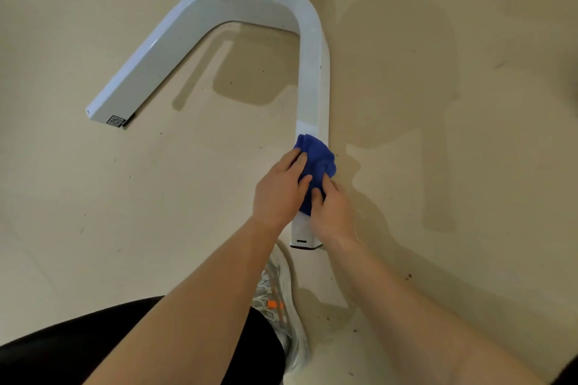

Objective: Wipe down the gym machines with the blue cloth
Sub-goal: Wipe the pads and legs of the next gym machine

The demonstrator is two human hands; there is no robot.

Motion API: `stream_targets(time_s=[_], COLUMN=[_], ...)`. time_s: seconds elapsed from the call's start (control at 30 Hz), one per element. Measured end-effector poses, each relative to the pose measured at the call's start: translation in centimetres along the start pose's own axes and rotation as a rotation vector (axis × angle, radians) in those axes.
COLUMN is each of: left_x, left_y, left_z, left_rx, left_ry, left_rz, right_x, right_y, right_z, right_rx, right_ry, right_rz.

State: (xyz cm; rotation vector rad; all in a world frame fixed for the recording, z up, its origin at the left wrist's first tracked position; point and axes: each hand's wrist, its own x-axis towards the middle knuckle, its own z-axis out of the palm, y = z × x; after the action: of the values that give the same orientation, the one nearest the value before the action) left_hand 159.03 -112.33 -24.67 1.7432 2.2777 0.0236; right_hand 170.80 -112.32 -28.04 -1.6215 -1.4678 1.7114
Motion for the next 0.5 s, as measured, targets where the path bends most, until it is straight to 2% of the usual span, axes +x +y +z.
stream_targets(time_s=[0.2, 0.37, 0.5], left_x=[0.3, 2.5, 6.1], left_y=[-0.4, -1.0, -1.3], left_z=[1.3, 1.5, 1.1], left_rx=[0.103, 0.015, 0.029], left_ry=[-0.015, -0.025, -0.011], left_rz=[0.054, 0.047, 0.116], right_x=[1.9, 4.2, 7.7], right_y=[0.2, 0.0, -0.3], right_z=[-0.3, -0.8, -1.0], right_rx=[0.088, 0.119, 0.020], right_ry=[-0.161, -0.172, -0.144], right_rz=[-0.014, -0.073, -0.124])
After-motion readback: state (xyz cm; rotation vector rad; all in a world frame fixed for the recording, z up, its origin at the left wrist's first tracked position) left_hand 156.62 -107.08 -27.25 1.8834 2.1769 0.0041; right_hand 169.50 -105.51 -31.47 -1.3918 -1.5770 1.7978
